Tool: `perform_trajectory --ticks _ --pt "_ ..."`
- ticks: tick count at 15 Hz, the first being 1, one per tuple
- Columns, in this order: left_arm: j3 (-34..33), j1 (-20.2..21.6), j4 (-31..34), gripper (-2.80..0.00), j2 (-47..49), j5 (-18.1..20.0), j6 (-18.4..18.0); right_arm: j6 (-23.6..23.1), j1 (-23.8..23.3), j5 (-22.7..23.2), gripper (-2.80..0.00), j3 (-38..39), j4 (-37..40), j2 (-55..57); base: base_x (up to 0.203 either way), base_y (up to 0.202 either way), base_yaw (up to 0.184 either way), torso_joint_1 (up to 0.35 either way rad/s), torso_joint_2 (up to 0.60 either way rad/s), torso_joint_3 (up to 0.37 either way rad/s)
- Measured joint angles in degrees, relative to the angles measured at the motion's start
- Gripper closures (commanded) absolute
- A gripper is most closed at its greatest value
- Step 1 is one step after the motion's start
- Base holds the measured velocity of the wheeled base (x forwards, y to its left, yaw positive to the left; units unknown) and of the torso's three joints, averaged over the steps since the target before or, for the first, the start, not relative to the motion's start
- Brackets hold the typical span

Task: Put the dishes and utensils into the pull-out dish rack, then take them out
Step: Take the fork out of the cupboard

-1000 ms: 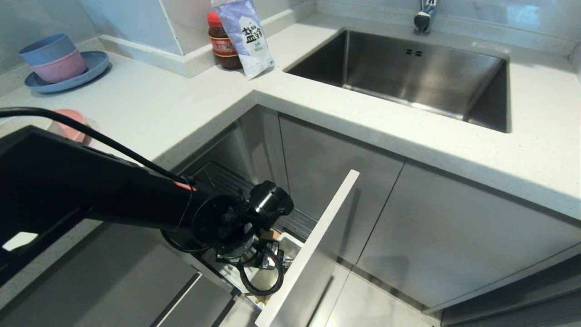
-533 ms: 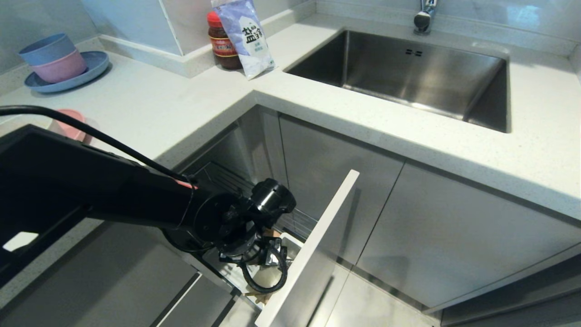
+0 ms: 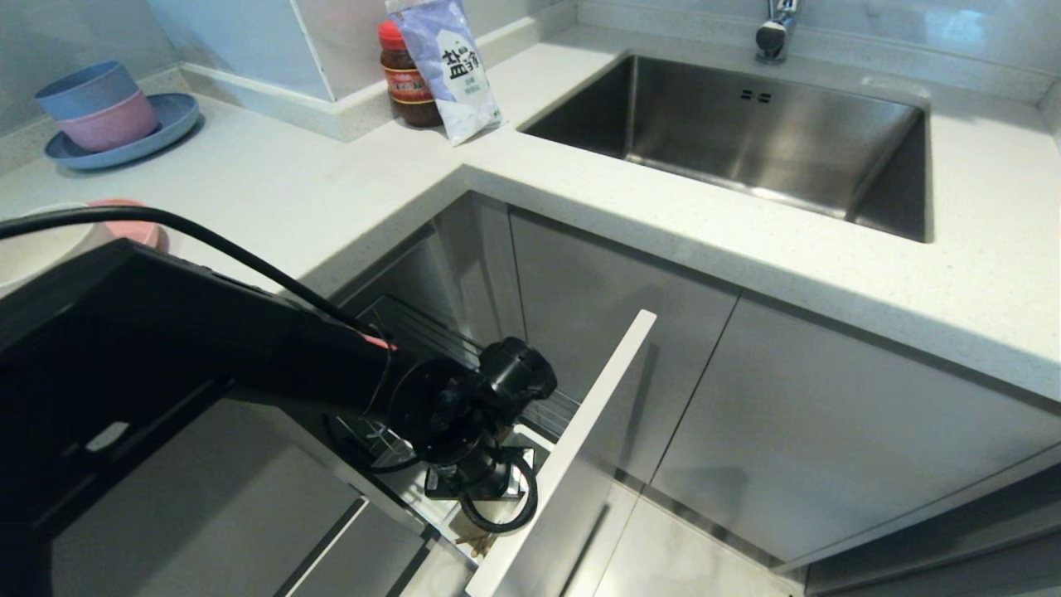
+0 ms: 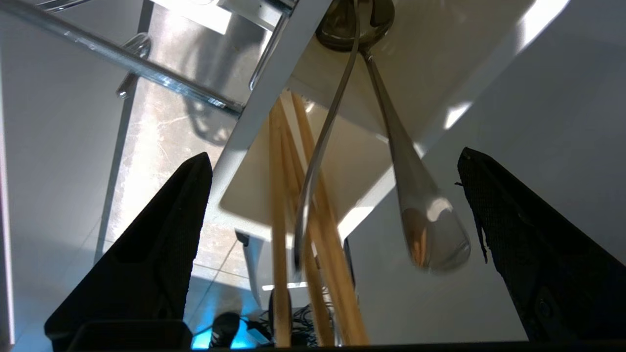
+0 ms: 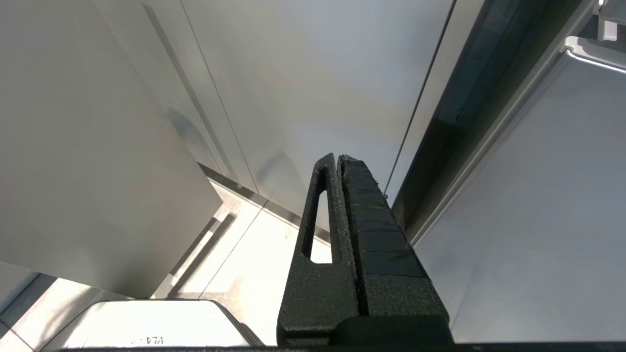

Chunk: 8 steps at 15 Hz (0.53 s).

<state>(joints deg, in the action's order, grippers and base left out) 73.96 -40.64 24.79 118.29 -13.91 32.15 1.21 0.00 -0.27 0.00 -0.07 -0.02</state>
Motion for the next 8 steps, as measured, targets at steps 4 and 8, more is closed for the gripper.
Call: perform_trajectory --ticks 4,8 --pt "1.31 0.6 0.26 -2.8 1.03 -1.67 1.47 0.02 0.0 0.0 0.0 0.0 0.0 0.0 0.0 0.0 0.0 0.0 0.0 0.0" --pt "2.4 1.51 2.56 -2.8 0.3 -4.22 1.66 0.02 0.0 0.02 0.0 0.0 0.0 0.0 0.0 0.0 0.0 0.0 0.0 0.0"
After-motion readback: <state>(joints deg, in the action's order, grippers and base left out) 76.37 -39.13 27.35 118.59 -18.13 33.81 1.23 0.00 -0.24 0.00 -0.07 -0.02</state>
